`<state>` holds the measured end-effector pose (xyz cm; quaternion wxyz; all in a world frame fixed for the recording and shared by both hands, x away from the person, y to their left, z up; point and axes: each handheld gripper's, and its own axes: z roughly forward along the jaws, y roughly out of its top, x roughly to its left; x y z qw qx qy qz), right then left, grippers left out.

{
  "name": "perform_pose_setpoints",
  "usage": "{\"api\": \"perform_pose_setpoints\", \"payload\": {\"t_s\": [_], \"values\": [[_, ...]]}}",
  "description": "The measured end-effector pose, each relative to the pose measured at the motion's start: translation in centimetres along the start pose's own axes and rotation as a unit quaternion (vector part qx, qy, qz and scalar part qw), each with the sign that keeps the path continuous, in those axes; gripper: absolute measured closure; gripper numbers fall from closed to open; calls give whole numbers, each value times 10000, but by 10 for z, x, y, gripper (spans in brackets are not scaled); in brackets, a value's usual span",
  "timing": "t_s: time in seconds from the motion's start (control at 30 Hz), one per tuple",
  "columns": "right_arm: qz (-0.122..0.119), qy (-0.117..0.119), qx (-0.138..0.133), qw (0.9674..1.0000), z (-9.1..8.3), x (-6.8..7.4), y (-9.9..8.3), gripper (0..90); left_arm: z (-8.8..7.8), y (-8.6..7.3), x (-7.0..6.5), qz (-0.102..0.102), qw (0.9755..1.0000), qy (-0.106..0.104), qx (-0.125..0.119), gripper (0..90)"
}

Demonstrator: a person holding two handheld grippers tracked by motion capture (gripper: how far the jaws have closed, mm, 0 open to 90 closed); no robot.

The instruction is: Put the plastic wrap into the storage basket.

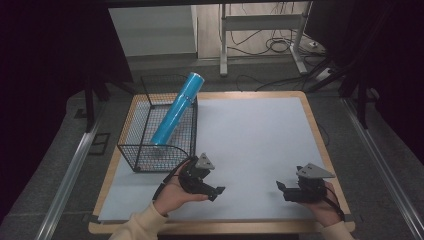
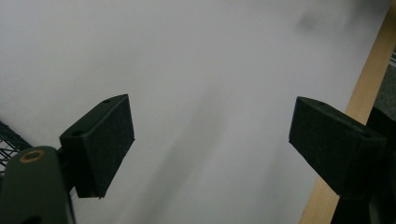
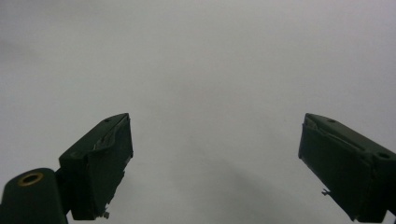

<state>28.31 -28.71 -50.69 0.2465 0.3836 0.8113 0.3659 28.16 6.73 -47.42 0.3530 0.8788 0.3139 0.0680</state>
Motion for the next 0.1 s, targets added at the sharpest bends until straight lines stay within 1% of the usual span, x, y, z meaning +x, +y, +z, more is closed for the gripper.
{"api": "perform_pose_setpoints", "payload": {"t_s": [0.1], "values": [[-16, 5, -7, 10000, 0, 0, 0, 103, -1, -2, 1, -20, 10000, 18, -12, 141]]}}
